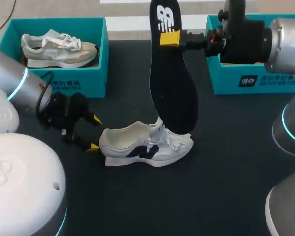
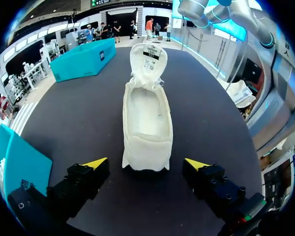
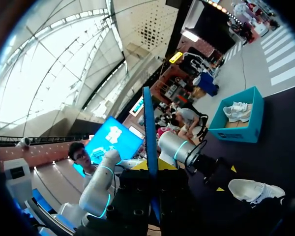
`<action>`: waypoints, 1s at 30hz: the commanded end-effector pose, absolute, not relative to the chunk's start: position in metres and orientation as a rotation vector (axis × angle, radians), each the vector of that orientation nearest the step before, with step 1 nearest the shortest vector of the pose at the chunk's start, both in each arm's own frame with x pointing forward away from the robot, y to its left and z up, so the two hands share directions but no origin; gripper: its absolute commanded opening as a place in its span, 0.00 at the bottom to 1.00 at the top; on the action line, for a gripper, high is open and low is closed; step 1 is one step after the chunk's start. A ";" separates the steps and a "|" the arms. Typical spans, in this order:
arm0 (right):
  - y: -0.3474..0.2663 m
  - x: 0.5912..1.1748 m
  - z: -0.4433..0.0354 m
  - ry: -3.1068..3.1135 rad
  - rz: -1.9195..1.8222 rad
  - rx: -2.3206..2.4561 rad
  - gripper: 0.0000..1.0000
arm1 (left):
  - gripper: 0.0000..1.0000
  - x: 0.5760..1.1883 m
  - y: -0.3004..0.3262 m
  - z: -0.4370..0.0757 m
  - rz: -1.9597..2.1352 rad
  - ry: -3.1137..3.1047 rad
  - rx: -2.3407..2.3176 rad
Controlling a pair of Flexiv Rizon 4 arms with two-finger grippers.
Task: Take the shoe out of the shoebox, open the shoe tongue, remove and reinsert the insole, then place the shoe into the shoebox
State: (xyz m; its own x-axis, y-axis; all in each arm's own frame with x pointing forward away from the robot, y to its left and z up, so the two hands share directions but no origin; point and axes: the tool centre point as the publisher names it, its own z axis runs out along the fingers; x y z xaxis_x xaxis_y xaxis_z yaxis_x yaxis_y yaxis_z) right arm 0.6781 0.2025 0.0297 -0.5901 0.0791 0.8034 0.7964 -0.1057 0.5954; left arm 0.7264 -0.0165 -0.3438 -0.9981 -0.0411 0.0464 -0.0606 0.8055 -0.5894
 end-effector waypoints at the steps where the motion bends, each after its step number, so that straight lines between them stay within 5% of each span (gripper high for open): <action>1: 0.206 0.679 0.030 -1.639 -1.748 -0.969 0.00 | 1.00 0.732 -0.024 -0.334 0.545 -3.033 0.099; 30: 0.206 0.679 0.030 -1.639 -1.748 -0.969 0.00 | 1.00 0.731 -0.037 -0.313 0.196 -3.210 0.126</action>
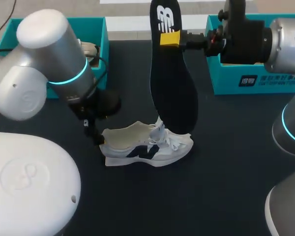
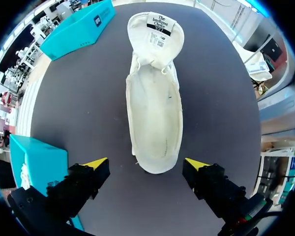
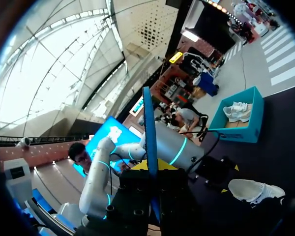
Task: Take the shoe out of the shoebox, open the shoe tongue, remove and reinsert the insole, then place the shoe into the shoebox
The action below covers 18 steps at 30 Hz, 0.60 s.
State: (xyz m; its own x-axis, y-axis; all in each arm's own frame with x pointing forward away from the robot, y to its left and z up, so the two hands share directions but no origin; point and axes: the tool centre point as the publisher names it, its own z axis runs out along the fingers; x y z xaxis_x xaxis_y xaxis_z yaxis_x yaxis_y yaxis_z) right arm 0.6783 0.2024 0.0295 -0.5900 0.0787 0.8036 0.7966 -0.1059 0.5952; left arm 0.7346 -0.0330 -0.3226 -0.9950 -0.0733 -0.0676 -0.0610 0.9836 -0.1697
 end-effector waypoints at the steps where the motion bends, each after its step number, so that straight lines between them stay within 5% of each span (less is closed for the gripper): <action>1: 0.206 0.679 0.030 -1.639 -1.748 -0.969 0.00 | 1.00 0.731 -0.038 -0.312 -0.189 3.055 -0.121; 18: 0.206 0.679 0.030 -1.639 -1.748 -0.969 0.00 | 1.00 0.730 -0.046 -0.317 -0.144 3.087 -0.135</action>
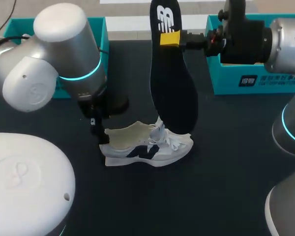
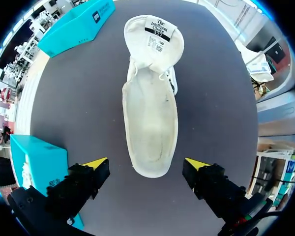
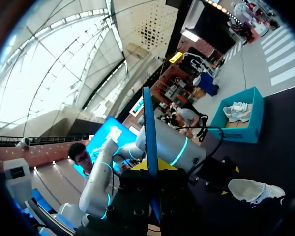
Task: Take the shoe out of the shoebox, open the shoe tongue, remove and reinsert the insole, then place the shoe into the shoebox
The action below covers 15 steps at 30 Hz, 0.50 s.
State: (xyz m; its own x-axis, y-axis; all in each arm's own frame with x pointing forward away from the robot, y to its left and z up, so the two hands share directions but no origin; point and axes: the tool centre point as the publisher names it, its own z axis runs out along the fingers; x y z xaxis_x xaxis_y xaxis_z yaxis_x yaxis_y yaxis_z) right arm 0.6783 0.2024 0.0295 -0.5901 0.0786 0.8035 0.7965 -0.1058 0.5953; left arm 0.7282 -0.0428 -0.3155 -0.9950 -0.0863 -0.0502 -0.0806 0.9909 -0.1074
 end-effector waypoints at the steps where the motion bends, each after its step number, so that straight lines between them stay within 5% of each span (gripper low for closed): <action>1: 0.206 0.679 0.030 -1.639 -1.748 -0.969 0.00 | 1.00 0.730 -0.047 -0.318 -0.142 3.091 -0.135; 15: 0.206 0.679 0.030 -1.639 -1.748 -0.969 0.00 | 1.00 0.754 -0.093 -0.309 -0.174 3.055 -0.152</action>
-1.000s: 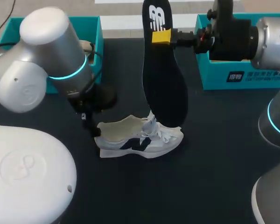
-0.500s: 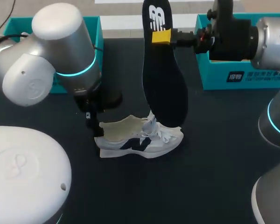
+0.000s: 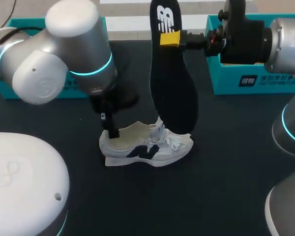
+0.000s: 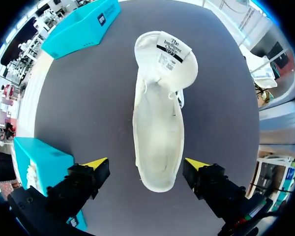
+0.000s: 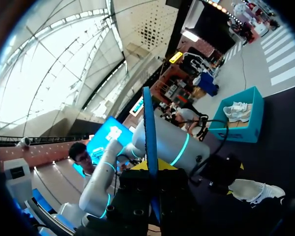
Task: Take the shoe out of the shoebox, open the shoe tongue, remove and reinsert the insole, then place the shoe into the shoebox
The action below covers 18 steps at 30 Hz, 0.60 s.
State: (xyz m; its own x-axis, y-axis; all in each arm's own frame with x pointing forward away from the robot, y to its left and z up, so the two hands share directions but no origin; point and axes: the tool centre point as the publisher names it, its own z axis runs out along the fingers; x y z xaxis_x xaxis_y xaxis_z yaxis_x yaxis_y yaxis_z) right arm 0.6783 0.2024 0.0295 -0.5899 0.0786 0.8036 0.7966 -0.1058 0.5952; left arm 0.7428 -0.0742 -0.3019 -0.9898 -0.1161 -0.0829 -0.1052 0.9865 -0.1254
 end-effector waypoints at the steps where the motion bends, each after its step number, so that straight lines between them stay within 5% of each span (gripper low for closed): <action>1: 0.206 0.679 0.030 -1.639 -1.748 -0.969 0.00 | 1.00 0.757 -0.097 -0.310 -0.196 3.047 -0.144; 4: 0.206 0.679 0.030 -1.639 -1.748 -0.969 0.00 | 1.00 0.766 -0.105 -0.318 -0.237 3.043 -0.146; 6: 0.206 0.679 0.030 -1.639 -1.748 -0.969 0.00 | 0.88 0.774 -0.110 -0.326 -0.214 3.043 -0.176; 11: 0.206 0.679 0.030 -1.639 -1.748 -0.969 0.00 | 0.98 0.779 -0.117 -0.341 -0.186 3.062 -0.161; 18: 0.206 0.679 0.030 -1.639 -1.748 -0.969 0.00 | 0.73 0.772 -0.127 -0.364 -0.156 3.080 -0.143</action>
State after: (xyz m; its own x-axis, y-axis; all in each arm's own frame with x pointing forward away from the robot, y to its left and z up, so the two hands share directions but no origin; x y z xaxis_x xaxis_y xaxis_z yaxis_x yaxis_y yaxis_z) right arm 0.6783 0.2024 0.0295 -0.5901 0.0786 0.8035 0.7965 -0.1057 0.5953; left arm 0.7683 -0.1158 -0.3480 -0.9940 -0.0955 -0.0532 -0.0890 0.9896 -0.1133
